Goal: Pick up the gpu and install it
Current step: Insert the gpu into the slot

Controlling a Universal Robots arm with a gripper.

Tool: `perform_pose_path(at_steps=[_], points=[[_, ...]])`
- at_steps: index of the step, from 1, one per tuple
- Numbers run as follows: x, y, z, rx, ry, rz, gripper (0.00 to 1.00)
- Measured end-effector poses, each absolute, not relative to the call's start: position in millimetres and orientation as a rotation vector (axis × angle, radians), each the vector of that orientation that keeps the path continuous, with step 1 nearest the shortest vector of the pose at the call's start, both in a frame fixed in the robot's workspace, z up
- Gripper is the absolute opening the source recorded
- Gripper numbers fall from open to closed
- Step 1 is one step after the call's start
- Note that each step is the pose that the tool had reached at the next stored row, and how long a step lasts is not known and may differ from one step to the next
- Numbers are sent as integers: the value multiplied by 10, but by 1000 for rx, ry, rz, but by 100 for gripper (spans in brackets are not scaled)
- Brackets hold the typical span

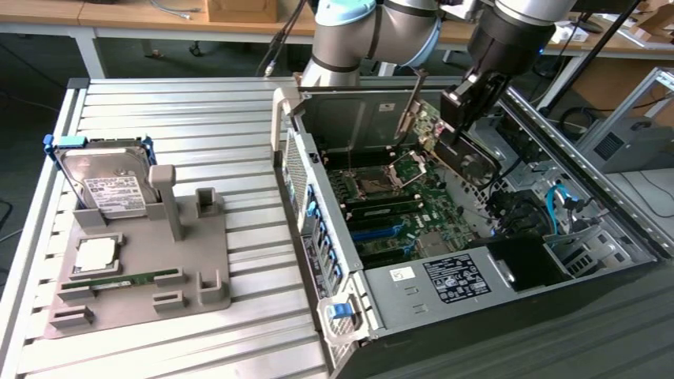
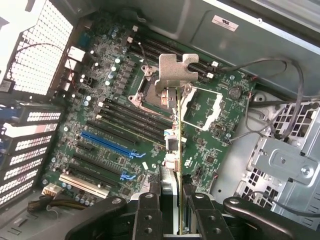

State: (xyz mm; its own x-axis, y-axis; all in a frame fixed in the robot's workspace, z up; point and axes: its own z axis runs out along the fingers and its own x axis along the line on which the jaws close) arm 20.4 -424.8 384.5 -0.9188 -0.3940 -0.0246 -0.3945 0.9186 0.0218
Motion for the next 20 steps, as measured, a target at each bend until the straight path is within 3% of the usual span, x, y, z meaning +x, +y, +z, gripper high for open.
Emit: perform_pose_path(at_steps=[20], points=[[204, -4249, 3845, -784, 3023, 43, 27]])
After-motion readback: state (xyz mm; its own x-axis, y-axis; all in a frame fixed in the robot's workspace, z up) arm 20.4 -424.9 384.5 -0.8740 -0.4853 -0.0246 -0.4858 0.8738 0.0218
